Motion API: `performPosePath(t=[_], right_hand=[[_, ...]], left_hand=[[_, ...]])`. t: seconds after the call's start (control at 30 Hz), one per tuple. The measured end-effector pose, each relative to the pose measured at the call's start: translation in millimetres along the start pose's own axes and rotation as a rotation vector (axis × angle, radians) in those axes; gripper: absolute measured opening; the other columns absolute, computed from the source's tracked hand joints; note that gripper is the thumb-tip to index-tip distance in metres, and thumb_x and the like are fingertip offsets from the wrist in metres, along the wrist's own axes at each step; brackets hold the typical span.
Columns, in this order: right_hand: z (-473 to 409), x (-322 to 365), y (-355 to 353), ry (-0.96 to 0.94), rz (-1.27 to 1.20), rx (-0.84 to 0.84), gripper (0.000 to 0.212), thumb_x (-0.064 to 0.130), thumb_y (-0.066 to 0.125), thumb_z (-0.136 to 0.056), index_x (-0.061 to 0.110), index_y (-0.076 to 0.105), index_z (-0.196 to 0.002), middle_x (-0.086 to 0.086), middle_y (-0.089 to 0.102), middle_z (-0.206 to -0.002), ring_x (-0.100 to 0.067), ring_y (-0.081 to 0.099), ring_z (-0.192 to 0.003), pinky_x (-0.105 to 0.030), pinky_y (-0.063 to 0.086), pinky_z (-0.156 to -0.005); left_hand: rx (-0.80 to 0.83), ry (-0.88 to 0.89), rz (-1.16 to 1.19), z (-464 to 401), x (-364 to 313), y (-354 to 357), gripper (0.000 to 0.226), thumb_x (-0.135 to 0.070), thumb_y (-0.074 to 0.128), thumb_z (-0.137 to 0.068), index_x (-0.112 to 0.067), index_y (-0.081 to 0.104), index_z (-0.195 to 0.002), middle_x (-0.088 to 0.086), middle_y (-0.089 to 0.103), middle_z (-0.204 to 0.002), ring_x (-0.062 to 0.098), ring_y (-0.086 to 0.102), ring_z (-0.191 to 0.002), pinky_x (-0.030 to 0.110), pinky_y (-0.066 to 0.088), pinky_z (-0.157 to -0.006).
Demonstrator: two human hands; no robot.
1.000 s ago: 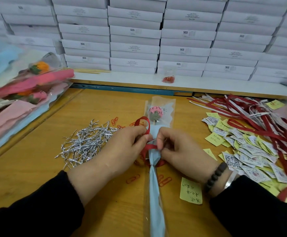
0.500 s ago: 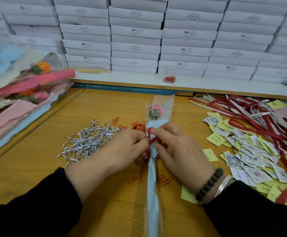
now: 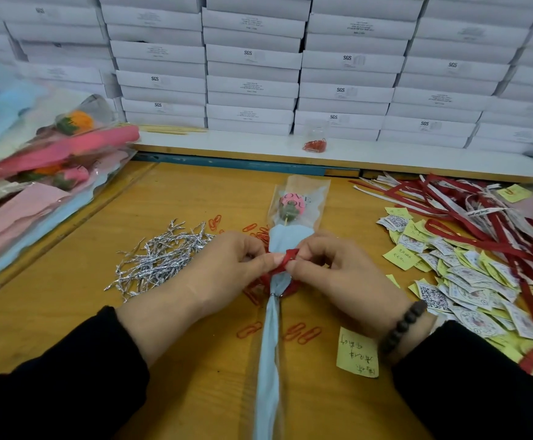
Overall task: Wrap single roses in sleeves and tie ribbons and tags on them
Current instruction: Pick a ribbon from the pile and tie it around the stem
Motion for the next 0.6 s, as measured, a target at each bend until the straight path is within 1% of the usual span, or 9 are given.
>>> performPosePath(t=[0.13,0.2,0.27,0.3,0.37,0.4,0.43,0.53,0.6], right_hand=[[0.0,-5.7,-4.2,0.070,-0.143,0.031,0.027,0.020,0.070,-0.079,0.017,0.056,-0.056,-0.001,0.054,-0.065,-0.010,0.046,-0.059,-0.021,0.036,-0.056],[0.4,-10.3,-7.3,0.116,-0.247,0.036,0.028,0.020,0.071,-0.078,0.017,0.056,-0.054,-0.002,0.055,-0.056,-0.014,0.049,-0.055,-0.023,0.038,-0.053],[0.4,-13.4,-9.5,0.149,-0.286,0.051,0.029,0.020,0.071,-0.078,0.016,0.055,-0.055,0.001,0.053,-0.049,-0.009,0.048,-0.046,-0.020,0.038,-0.046],[-0.3,-14.2,-9.9,0.150,-0.264,0.062,0.029,0.020,0.071,-0.079,0.014,0.054,-0.055,0.004,0.050,-0.046,-0.006,0.045,-0.042,-0.018,0.037,-0.042],[-1.5,-14.7,-12.5,0.154,-0.196,0.061,0.031,0.022,0.072,-0.077,0.013,0.052,-0.055,0.008,0.047,-0.046,-0.003,0.043,-0.041,-0.019,0.040,-0.040],[-1.9,-14.7,-15.3,0.160,-0.187,0.046,0.033,0.023,0.073,-0.075,0.014,0.051,-0.053,0.007,0.048,-0.047,-0.004,0.044,-0.042,-0.020,0.042,-0.041],[-2.2,-14.8,-18.5,0.161,-0.211,0.032,0.033,0.025,0.075,-0.071,0.015,0.051,-0.051,0.004,0.049,-0.050,-0.005,0.045,-0.043,-0.021,0.044,-0.042],[-1.8,-14.0,-27.0,0.168,-0.432,0.021,0.029,0.029,0.073,-0.058,0.013,0.050,-0.052,-0.008,0.058,-0.060,-0.010,0.051,-0.052,-0.020,0.044,-0.052],[-3.1,-16.6,-34.5,0.176,-0.526,0.018,0.027,0.022,0.069,-0.065,0.014,0.051,-0.048,-0.006,0.055,-0.052,-0.017,0.053,-0.058,-0.024,0.044,-0.062]], left_hand=[[0.002,-0.003,-0.030,0.7,0.5,-1.7,0.038,-0.037,0.062,-0.083,-0.002,0.064,-0.070,0.017,0.052,-0.056,0.017,0.042,-0.054,0.030,0.033,-0.056],[-0.010,-0.017,-0.037,0.6,2.1,-2.9,0.036,-0.034,0.064,-0.083,-0.006,0.059,-0.061,0.001,0.047,-0.045,0.012,0.035,-0.045,0.026,0.030,-0.052],[-0.018,-0.024,-0.037,1.1,1.7,-3.6,0.036,-0.033,0.065,-0.083,-0.011,0.054,-0.056,-0.008,0.039,-0.039,0.009,0.031,-0.041,0.025,0.028,-0.049],[-0.016,-0.020,-0.038,0.9,0.9,-3.6,0.036,-0.033,0.065,-0.083,-0.009,0.054,-0.058,-0.003,0.043,-0.040,0.012,0.035,-0.043,0.028,0.031,-0.049],[-0.009,-0.018,-0.038,0.3,-0.2,-3.1,0.037,-0.031,0.064,-0.084,0.000,0.058,-0.065,0.019,0.056,-0.054,0.019,0.047,-0.052,0.038,0.041,-0.052],[-0.010,-0.020,-0.040,0.2,-0.1,-3.5,0.037,-0.030,0.063,-0.085,0.001,0.057,-0.066,0.023,0.057,-0.058,0.020,0.048,-0.053,0.038,0.042,-0.053],[-0.015,-0.019,-0.044,-0.2,0.7,-4.2,0.036,-0.029,0.063,-0.086,-0.001,0.057,-0.064,0.019,0.054,-0.055,0.017,0.045,-0.050,0.033,0.039,-0.052],[-0.036,-0.037,-0.063,-0.8,4.3,-7.7,0.035,-0.028,0.062,-0.087,-0.012,0.052,-0.057,-0.009,0.041,-0.038,0.004,0.031,-0.037,0.021,0.029,-0.045],[-0.041,-0.043,-0.058,-1.2,6.0,-9.6,0.033,-0.028,0.062,-0.086,-0.011,0.054,-0.059,-0.010,0.038,-0.034,0.004,0.031,-0.034,0.015,0.027,-0.041]])
Point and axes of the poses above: each hand's wrist, its own z-axis away from the middle knuckle, its own y-axis out of the palm, x = y × z, the point moved 6 cm from there along -z, towards the middle knuckle
